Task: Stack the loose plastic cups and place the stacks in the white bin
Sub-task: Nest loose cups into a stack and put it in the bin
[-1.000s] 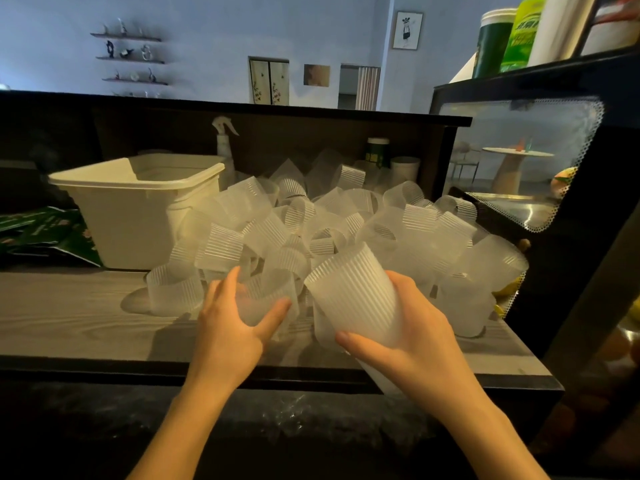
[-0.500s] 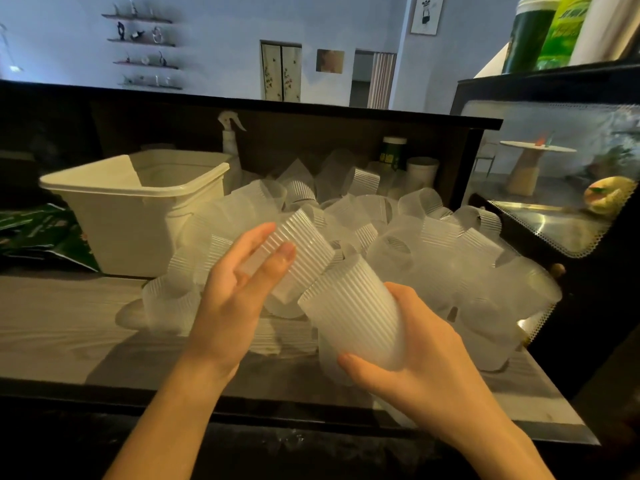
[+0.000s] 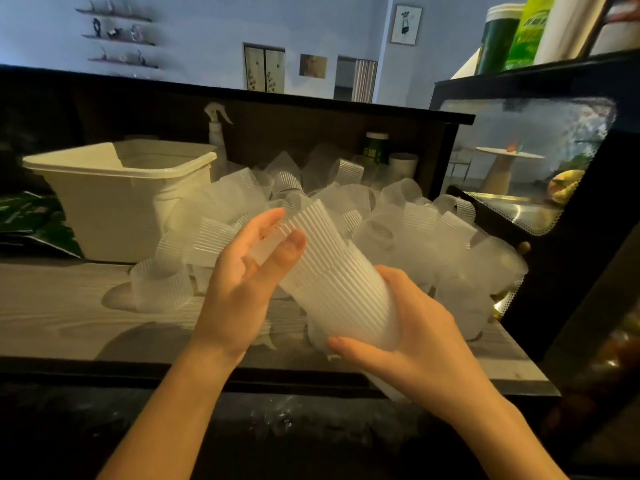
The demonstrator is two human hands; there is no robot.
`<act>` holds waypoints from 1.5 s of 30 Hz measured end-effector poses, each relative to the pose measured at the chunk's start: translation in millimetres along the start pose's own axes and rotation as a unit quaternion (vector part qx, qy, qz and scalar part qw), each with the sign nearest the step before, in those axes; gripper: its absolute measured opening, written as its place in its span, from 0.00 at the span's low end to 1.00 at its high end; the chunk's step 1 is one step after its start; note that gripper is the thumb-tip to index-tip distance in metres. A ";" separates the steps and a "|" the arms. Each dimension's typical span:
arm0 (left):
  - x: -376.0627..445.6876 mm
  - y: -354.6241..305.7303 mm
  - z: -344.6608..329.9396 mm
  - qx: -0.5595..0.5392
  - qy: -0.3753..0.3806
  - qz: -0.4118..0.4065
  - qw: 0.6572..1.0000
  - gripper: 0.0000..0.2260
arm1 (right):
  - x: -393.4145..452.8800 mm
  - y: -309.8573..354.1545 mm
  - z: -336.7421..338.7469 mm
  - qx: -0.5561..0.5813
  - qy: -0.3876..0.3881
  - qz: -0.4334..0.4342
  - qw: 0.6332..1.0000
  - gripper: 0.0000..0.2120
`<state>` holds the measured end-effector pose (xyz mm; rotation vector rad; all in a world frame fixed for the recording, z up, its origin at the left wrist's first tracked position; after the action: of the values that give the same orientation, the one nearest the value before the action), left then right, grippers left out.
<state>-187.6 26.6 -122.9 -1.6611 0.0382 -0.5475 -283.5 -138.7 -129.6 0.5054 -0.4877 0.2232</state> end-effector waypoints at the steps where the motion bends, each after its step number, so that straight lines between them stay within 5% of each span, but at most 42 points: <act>1: -2.6 -0.6 0.0 -0.001 0.011 0.004 1.000 0.33 | -2.8 2.1 -1.2 -0.003 0.006 0.001 1.000 0.35; 14: -28.2 9.3 -5.2 0.086 0.091 0.033 0.992 0.43 | -7.7 20.7 1.8 0.037 -0.048 -0.010 0.998 0.33; 19: -15.8 22.5 6.6 0.129 -0.040 0.012 0.991 0.32 | -11.8 1.0 20.0 0.027 -0.107 -0.039 0.993 0.28; 21: -15.4 30.6 5.2 0.195 -0.085 0.016 0.977 0.30 | -13.8 -7.7 25.0 0.023 -0.121 -0.055 0.991 0.28; 27: -13.7 64.9 -25.5 0.410 -0.026 0.097 0.907 0.43 | -25.5 -25.9 20.4 0.019 -0.119 -0.076 0.990 0.30; 32: -3.6 75.0 -39.8 0.482 -0.057 0.148 0.862 0.44 | -30.1 -37.6 22.4 0.024 -0.119 -0.077 0.990 0.33; 40: -9.6 73.9 -24.2 0.312 -0.047 0.133 0.940 0.31 | -34.5 -48.4 20.2 0.029 -0.117 -0.074 0.990 0.34; 45: -8.7 49.5 -8.2 0.134 -0.082 0.116 0.981 0.34 | -32.6 -46.8 17.9 0.021 -0.097 -0.067 0.993 0.33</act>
<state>-184.3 13.1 -172.0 -1.4097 0.0350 -0.2250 -303.6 -190.7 -151.3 0.6019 -0.6377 0.0557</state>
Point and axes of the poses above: each hand's wrist, its own x-axis towards the middle knuckle, its own z-axis out of the back of the hand, y = z × x, the point moved 5 cm from there along x, towards the middle knuckle, and after that the axes turned 10 degrees about z, right-handed, at the moved point
